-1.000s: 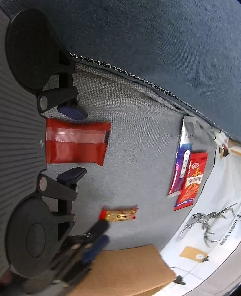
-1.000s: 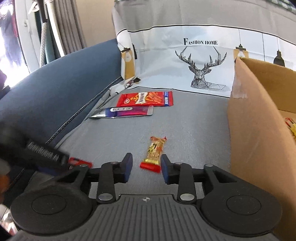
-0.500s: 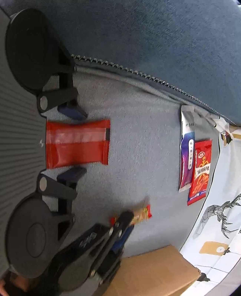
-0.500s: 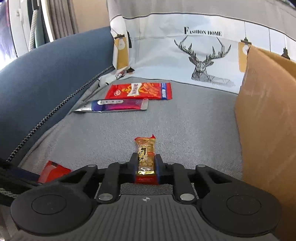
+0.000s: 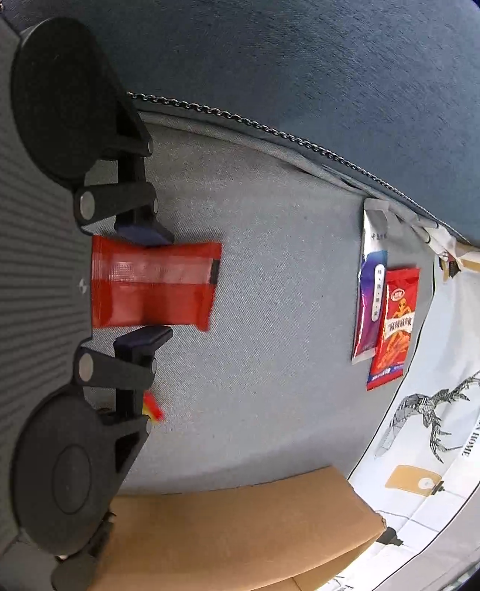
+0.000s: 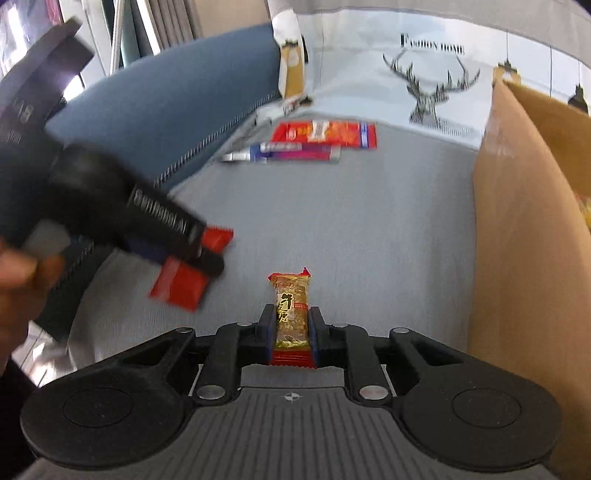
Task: Organize snacks
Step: 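Carry the red bar and gold candy bar over the box, then open both tools to release the snacks into the box, then move both tools back toward the spicy-strip pack and stick pack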
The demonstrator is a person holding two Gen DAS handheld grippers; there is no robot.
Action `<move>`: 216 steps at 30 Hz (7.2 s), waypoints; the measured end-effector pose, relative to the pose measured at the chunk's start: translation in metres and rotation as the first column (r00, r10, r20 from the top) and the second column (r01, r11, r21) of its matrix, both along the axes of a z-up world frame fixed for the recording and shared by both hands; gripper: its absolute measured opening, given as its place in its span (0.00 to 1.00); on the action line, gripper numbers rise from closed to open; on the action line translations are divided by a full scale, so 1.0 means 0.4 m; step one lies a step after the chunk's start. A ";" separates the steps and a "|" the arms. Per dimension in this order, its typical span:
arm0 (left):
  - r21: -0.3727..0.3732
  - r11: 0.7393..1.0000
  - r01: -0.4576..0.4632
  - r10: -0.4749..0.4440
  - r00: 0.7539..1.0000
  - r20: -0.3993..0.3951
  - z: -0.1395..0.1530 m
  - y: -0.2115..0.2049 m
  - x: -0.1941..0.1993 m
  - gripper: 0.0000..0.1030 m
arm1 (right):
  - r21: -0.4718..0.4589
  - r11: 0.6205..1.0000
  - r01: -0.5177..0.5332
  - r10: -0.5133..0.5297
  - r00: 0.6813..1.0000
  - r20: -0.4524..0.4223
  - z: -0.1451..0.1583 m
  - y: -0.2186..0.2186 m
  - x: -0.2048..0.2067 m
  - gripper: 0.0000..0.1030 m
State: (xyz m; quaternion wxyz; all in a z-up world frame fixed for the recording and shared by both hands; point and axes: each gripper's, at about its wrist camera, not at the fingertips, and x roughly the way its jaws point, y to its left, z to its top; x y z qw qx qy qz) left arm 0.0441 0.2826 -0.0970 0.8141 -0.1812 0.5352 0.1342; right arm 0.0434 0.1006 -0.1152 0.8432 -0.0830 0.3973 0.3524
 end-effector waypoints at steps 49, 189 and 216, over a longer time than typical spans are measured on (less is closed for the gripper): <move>0.065 0.998 0.013 -0.044 0.863 0.503 0.278 -0.217 0.052 0.44 | 0.293 0.947 0.133 -0.228 0.920 0.319 0.329 -0.370 0.077 0.17; -0.189 0.974 -0.121 0.197 0.864 0.463 0.273 -0.134 0.197 0.37 | 0.373 0.827 0.420 -0.512 0.837 0.192 0.272 -0.376 0.150 0.18; -0.523 0.545 -0.655 0.812 0.567 0.136 0.009 0.179 0.164 0.41 | -0.041 0.992 -0.118 0.125 0.960 0.250 0.449 0.036 0.486 0.25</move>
